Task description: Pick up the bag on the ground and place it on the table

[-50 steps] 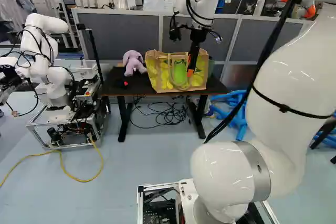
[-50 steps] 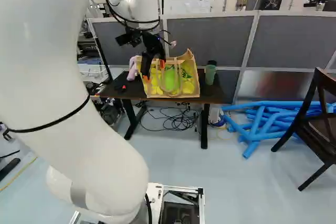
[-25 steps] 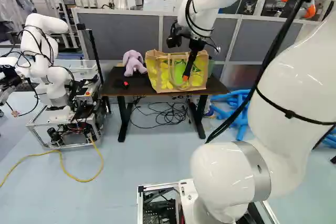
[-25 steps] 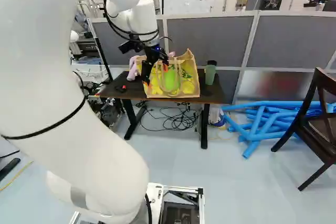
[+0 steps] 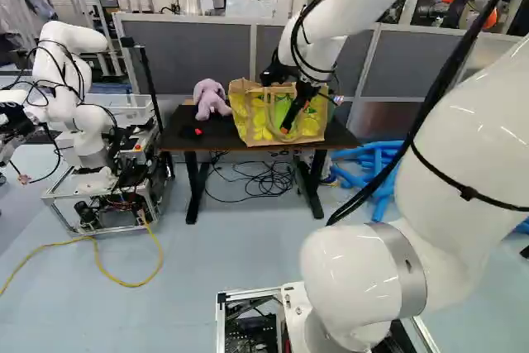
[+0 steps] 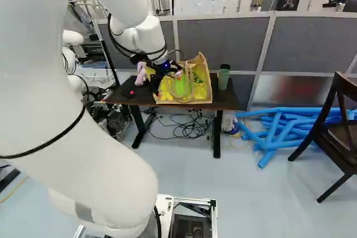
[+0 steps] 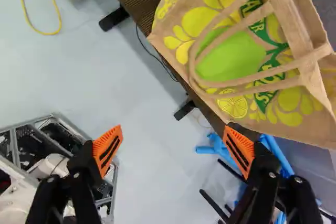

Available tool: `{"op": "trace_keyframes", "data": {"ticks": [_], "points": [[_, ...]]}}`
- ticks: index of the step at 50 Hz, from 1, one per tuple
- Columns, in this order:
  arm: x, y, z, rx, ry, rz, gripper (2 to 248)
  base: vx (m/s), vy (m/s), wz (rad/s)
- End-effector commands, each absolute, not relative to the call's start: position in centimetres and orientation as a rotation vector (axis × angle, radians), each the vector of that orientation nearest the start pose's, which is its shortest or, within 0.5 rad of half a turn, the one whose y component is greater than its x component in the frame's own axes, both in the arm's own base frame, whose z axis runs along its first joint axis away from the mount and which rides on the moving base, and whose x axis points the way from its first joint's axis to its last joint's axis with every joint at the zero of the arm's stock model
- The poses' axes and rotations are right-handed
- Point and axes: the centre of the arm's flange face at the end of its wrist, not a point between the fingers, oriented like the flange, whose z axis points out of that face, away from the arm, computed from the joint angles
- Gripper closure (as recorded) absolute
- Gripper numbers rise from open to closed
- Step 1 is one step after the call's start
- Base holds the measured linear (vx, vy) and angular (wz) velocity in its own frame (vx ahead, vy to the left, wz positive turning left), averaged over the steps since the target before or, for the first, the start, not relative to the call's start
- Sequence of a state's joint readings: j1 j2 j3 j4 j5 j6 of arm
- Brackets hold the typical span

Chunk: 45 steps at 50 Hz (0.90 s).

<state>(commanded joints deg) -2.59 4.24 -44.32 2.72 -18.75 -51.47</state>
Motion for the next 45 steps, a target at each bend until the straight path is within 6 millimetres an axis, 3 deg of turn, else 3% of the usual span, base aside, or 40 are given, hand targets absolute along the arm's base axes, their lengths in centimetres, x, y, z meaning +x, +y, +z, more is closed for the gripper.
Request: {"op": "trace_keyframes", "data": {"ticks": [21, 45], "points": [[40.5, -1.4, 46.4, -3.039, -0.955, -1.091, 3, 0.0, 0.0, 0.0], [36.6, -0.9, 42.6, -2.971, -0.598, -1.394, 3, 0.0, 0.0, 0.0]]}}
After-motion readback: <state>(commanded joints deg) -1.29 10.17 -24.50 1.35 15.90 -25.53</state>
